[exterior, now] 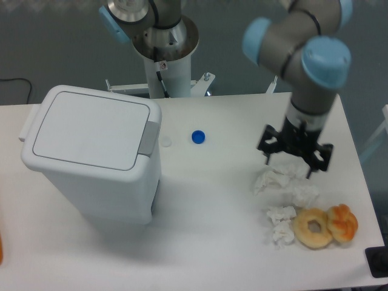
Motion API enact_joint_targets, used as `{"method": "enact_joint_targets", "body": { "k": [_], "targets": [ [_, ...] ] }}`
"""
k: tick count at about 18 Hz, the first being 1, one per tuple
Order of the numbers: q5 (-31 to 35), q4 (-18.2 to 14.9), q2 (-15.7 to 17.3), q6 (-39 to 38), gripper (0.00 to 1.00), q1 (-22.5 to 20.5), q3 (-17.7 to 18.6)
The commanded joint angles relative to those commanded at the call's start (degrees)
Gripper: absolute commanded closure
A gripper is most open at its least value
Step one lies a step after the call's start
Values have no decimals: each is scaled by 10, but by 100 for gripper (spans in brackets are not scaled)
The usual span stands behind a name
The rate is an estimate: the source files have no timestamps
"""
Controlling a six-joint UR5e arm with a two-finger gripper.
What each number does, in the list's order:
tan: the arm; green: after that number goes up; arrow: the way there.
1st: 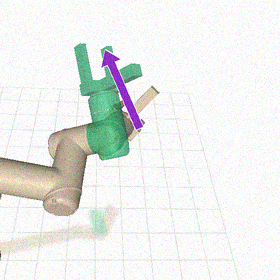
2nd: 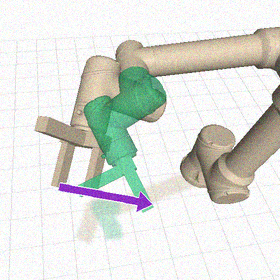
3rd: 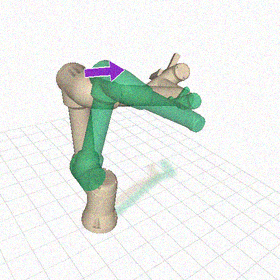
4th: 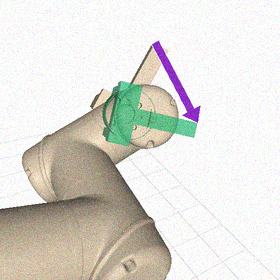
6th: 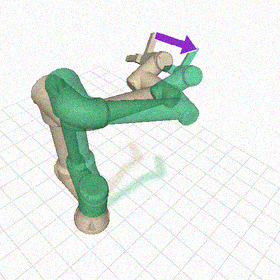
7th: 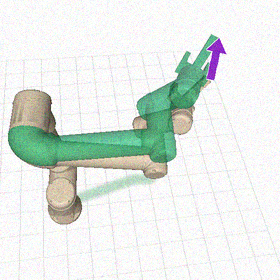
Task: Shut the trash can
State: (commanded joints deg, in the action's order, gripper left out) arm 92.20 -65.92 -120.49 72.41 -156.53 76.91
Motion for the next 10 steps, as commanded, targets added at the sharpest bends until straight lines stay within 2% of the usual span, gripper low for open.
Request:
{"method": "enact_joint_targets", "body": {
  "k": [3,7,10],
  "targets": [
    [-3,14,-10,59,0,-21,-5],
    [-4,31,-32,93,0,-51,-9],
    [-27,34,-36,128,0,-67,-16]
  ]
}}
